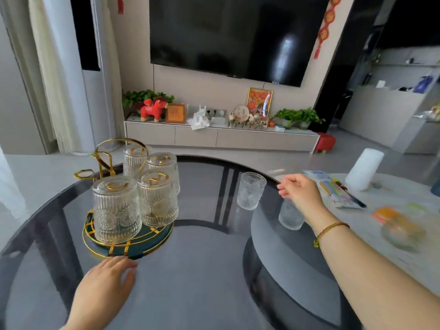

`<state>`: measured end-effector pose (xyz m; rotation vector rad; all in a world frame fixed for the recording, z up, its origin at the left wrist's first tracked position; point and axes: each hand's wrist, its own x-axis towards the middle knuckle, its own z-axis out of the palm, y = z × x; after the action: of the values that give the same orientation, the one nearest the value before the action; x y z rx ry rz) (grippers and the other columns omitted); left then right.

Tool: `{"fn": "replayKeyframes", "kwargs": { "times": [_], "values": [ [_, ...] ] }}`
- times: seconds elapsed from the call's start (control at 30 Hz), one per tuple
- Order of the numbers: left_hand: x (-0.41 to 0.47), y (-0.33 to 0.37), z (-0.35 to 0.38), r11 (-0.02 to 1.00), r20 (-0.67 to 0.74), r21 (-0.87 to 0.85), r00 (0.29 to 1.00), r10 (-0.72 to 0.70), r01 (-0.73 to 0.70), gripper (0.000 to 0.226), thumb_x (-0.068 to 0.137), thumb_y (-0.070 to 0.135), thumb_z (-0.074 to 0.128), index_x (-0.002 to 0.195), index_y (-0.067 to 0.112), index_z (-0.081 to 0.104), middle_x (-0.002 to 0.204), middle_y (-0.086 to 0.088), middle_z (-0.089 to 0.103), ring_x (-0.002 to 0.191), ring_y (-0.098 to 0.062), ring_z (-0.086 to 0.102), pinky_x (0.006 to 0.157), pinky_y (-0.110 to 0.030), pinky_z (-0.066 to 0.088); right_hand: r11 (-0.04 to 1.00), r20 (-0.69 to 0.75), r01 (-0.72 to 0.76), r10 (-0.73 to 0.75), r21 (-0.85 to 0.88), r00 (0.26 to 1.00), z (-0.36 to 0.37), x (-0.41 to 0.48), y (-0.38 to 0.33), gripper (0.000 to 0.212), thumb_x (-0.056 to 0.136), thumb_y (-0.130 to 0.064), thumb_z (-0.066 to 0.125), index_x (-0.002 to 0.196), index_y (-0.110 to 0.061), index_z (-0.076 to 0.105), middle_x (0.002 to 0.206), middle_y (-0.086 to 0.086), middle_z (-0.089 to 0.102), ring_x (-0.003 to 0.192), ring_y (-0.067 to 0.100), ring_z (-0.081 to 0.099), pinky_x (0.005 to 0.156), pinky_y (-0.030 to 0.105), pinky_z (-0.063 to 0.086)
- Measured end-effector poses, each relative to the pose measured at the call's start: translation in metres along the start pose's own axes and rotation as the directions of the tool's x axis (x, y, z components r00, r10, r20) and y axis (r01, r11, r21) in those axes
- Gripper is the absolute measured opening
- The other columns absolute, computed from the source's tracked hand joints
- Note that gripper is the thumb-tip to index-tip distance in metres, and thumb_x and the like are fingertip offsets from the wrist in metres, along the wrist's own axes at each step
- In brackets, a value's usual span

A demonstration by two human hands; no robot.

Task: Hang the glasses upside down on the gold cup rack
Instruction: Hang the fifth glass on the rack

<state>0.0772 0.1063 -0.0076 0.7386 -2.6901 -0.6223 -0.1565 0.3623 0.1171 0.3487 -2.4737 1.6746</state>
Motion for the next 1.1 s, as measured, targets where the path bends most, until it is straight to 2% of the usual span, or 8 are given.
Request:
{"fn": "replayKeyframes", "kwargs": {
  "times": [0.07,0.17,0.37,0.47,0.57,0.7,0.93,1.1],
  "values": [
    [-0.001,0.015,0.009,0.999,0.018,0.0,0.999,0.033,-0.033,0.014,0.08,0.014,0.064,0.093,0.012,0.07,0.105,-0.006,0.071,0.102,-0.028,0.063,0.087,-0.04,0.048,0.999,-0.02,-0.048,0.048,-0.021,0.999,0.006,-0.006,0.029,0.009,0.084,-0.005,0.052,0.09,0.0,0.056,0.088,0.017,0.06,0.071,0.022,0.055,0.071,0.027,0.049],
    [-0.002,0.023,0.015,0.993,0.066,0.083,0.995,0.075,-0.08,0.024,0.083,0.024,0.06,0.106,0.016,0.065,0.119,0.0,0.063,0.116,-0.022,0.054,0.099,-0.037,0.042,0.994,0.033,-0.093,0.095,-0.064,0.995,0.027,-0.01,0.062,0.035,0.08,-0.01,0.06,0.113,0.001,0.05,0.105,0.017,0.059,0.089,0.02,0.053,0.078,0.026,0.042],
    [-0.002,0.024,0.016,0.983,0.032,0.159,0.995,0.092,-0.096,0.019,0.071,0.01,0.075,0.089,0.01,0.071,0.099,-0.01,0.073,0.095,-0.033,0.066,0.08,-0.048,0.054,0.977,0.098,-0.196,0.204,-0.087,0.974,0.069,0.008,0.093,0.088,0.075,-0.026,0.067,0.14,-0.01,0.01,0.151,0.011,0.018,0.138,0.025,0.021,0.112,0.039,0.023],
    [-0.002,0.025,0.016,0.968,0.019,0.221,0.992,0.121,-0.123,0.01,0.073,0.015,0.072,0.081,0.01,0.073,0.088,-0.009,0.075,0.083,-0.031,0.07,0.068,-0.048,0.057,0.979,0.037,-0.177,0.181,-0.101,0.983,0.084,0.025,0.097,0.098,0.073,-0.024,0.071,0.141,-0.007,0.003,0.153,0.013,0.012,0.14,0.026,0.012,0.115,0.039,0.016],
    [-0.001,0.024,0.016,0.958,0.068,0.252,0.99,0.123,-0.136,0.042,0.076,0.037,0.039,0.08,0.012,0.073,0.086,-0.006,0.075,0.08,-0.028,0.07,0.064,-0.046,0.058,0.979,0.013,-0.188,0.19,-0.073,0.982,0.093,0.04,0.104,0.103,0.071,-0.024,0.072,0.141,-0.009,-0.002,0.153,0.013,0.012,0.14,0.027,0.013,0.113,0.041,0.018],
    [0.001,0.024,0.018,0.953,0.059,0.265,0.989,0.134,-0.145,0.05,0.074,0.042,0.033,0.083,0.012,0.073,0.088,-0.005,0.075,0.082,-0.028,0.07,0.067,-0.047,0.058,0.976,-0.011,-0.204,0.203,-0.071,0.979,0.101,0.052,0.114,0.107,0.068,-0.026,0.075,0.141,-0.011,-0.002,0.151,0.015,0.019,0.138,0.029,0.02,0.112,0.042,0.022],
    [0.004,0.021,0.022,0.95,-0.017,0.285,0.99,0.137,-0.127,0.013,0.071,0.019,0.07,0.082,0.014,0.073,0.086,-0.004,0.075,0.079,-0.029,0.07,0.063,-0.048,0.058,0.969,-0.052,-0.182,0.176,-0.167,0.983,0.108,0.068,0.117,0.091,0.065,-0.032,0.076,0.136,-0.01,0.022,0.138,0.017,0.042,0.126,0.034,0.039,0.104,0.041,0.032],
    [0.005,0.017,0.026,0.953,-0.014,0.271,0.989,0.146,-0.136,0.021,0.062,0.009,0.082,0.08,0.013,0.073,0.084,-0.004,0.075,0.077,-0.029,0.07,0.062,-0.047,0.058,0.988,0.018,-0.152,0.152,0.006,0.988,0.101,0.059,0.116,0.074,0.065,-0.019,0.075,0.125,-0.01,0.033,0.119,0.004,0.047,0.114,0.024,0.046,0.093,0.033,0.037]
  ]
}}
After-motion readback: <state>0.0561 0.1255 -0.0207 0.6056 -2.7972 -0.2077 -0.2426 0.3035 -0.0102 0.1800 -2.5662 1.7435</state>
